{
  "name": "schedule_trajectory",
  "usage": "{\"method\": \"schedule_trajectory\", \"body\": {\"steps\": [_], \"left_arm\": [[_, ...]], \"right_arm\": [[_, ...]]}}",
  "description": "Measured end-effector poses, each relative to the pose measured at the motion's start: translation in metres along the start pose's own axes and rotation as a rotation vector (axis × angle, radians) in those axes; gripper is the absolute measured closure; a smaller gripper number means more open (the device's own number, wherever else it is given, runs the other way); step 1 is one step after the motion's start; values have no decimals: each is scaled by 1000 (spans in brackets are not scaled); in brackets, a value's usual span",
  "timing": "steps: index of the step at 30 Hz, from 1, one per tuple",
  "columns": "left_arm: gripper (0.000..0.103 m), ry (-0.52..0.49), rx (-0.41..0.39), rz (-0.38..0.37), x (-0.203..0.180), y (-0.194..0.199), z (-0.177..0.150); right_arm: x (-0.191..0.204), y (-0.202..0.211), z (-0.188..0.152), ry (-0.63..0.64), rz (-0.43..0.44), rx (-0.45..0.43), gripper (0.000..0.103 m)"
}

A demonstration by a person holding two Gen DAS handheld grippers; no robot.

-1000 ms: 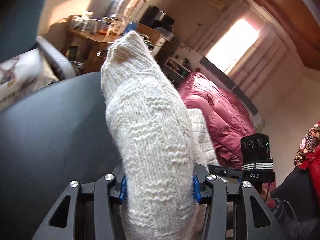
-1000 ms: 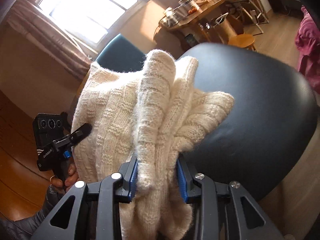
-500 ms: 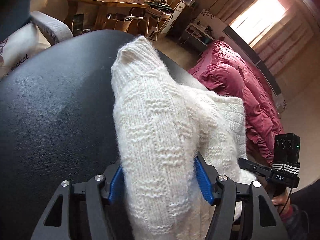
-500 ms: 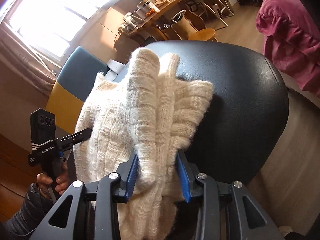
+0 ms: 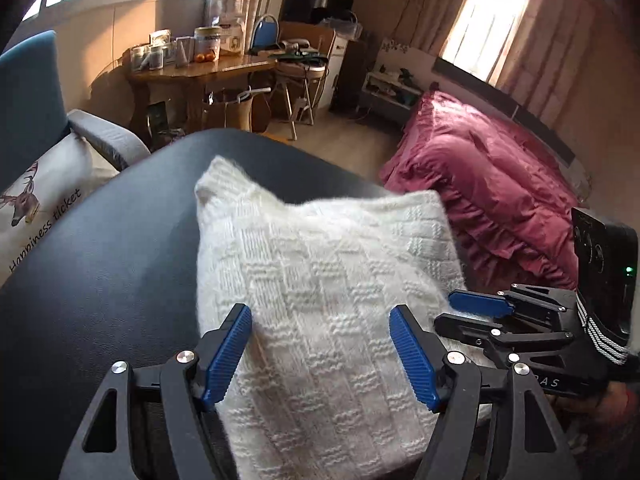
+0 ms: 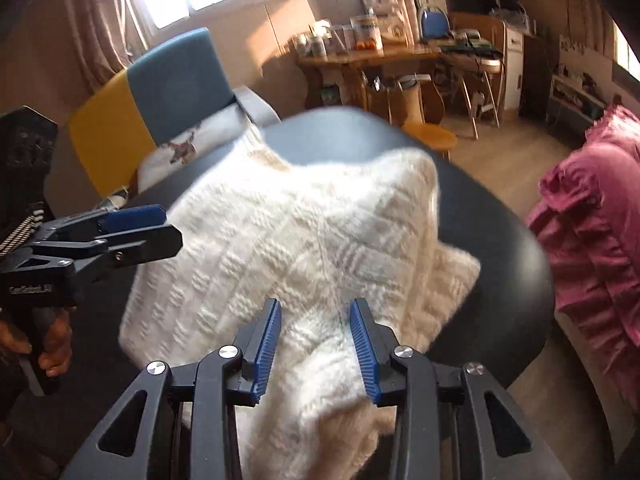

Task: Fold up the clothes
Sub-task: 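Release the folded sweater with both grippers and withdraw them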

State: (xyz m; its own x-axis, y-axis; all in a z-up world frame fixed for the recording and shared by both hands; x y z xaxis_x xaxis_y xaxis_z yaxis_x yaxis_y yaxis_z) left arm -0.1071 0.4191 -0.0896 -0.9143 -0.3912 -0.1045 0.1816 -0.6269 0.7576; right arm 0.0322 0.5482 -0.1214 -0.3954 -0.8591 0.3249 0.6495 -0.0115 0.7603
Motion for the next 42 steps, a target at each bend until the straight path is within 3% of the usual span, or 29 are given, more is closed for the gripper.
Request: {"method": "schedule_trajectory", "body": {"steps": [1,5,8,11,14,16,19,25,30,32,36,42], "left_arm": [[31,-14,29,13,-5,-12,-4],[29,-46,-5,120,-15,-27,-21],[29,18,-14,158,-14,-21,-16],[28,36,-17,252,-20,-1,-12],[11,43,-73,327,-26,30,-11],[1,49,-126,363,-30,53,-12],[0,49,-147,401,-38,79,-14],[1,124,-135,331,-42,113,-24],[1,93,-177,506,-53,141,-22],[1,74,-198,523,-58,148,-21],[1,64,-184,451,-61,153,-19],[1,54,-184,418,-66,154,-24]], "right_arm": [[-2,-6,-5,4,-2,2,73],[-7,-7,-12,-36,9,-53,74],[-2,-7,-10,-35,-20,-75,74],[3,8,-6,-71,-25,-100,73],[16,36,-1,-68,-49,-186,68],[27,43,0,-63,-37,-191,66],[39,41,-3,-54,-38,-179,66],[61,41,-10,-32,-10,-164,66],[71,46,-15,-11,-4,-167,66],[72,47,-15,-11,-4,-168,66],[74,46,-17,-12,-8,-159,66],[75,44,-21,4,-38,-148,66]]}}
Point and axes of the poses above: each gripper's, at about its wrist camera, not at the fingertips, and y roughly against the way its jaws point, x to its left, z to its top, the point moved 2 cm from there along -y, roughly the way its jaws point, and after that the axes turned 9 degrees about -y, right-handed, at the moved point
